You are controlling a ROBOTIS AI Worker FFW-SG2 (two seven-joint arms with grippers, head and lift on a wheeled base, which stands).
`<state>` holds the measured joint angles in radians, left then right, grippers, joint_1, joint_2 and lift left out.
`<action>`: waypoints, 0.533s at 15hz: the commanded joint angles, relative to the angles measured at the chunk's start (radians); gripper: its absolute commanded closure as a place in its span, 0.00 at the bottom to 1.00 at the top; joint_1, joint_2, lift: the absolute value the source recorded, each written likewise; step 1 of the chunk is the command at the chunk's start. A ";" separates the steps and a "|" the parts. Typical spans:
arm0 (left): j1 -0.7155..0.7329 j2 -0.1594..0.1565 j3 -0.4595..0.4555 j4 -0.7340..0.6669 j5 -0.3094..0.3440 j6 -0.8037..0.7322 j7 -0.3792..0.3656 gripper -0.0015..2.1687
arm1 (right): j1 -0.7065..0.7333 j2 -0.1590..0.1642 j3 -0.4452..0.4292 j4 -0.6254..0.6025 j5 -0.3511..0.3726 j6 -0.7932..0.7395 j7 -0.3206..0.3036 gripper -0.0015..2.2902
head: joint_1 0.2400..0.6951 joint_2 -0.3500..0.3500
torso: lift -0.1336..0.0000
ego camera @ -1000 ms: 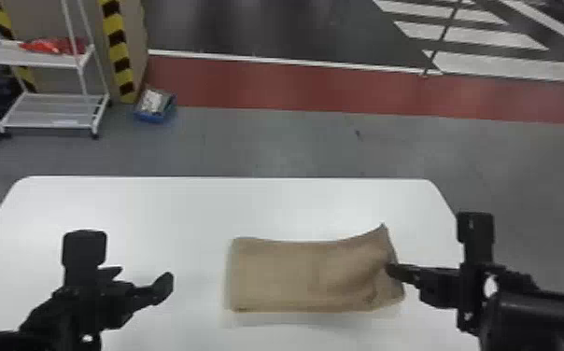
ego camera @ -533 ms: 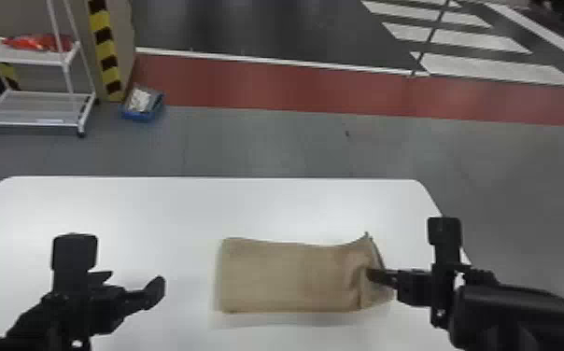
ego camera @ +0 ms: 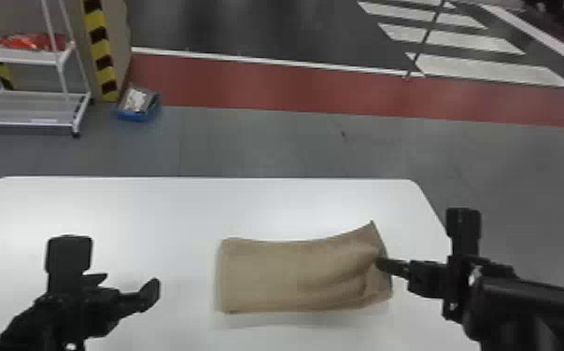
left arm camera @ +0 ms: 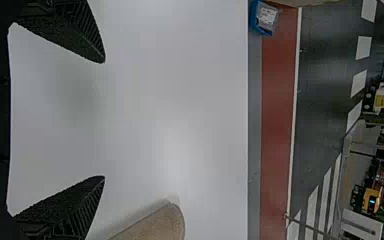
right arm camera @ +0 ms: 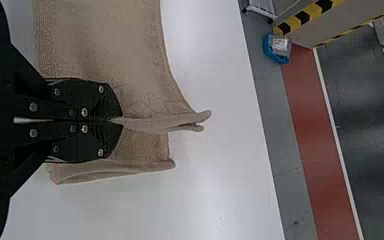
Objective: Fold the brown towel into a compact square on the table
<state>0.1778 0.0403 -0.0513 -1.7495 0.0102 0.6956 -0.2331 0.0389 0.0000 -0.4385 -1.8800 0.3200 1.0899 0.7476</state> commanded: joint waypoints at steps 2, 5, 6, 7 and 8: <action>-0.003 -0.002 -0.010 0.004 -0.004 0.000 0.000 0.02 | 0.003 0.000 -0.031 0.022 -0.001 -0.017 0.004 0.62 | 1.00 0.15 | 1.00; -0.001 -0.002 -0.012 0.005 -0.006 0.000 0.000 0.02 | -0.016 -0.034 -0.037 0.120 0.008 -0.035 -0.011 0.53 | 1.00 0.12 | 1.00; -0.001 -0.002 -0.012 0.007 -0.006 0.000 0.000 0.02 | -0.027 -0.035 -0.040 0.143 0.008 -0.044 -0.017 0.31 | 1.00 0.11 | 1.00; -0.001 -0.003 -0.013 0.007 -0.006 0.000 0.000 0.02 | -0.033 -0.035 -0.049 0.153 0.001 -0.057 -0.037 0.09 | 1.00 0.10 | 1.00; -0.001 -0.003 -0.013 0.007 -0.006 0.000 0.000 0.02 | -0.036 -0.035 -0.051 0.153 0.001 -0.054 -0.042 0.00 | 1.00 0.08 | 1.00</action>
<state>0.1763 0.0372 -0.0639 -1.7428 0.0046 0.6957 -0.2332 0.0096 -0.0348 -0.4835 -1.7358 0.3233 1.0401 0.7092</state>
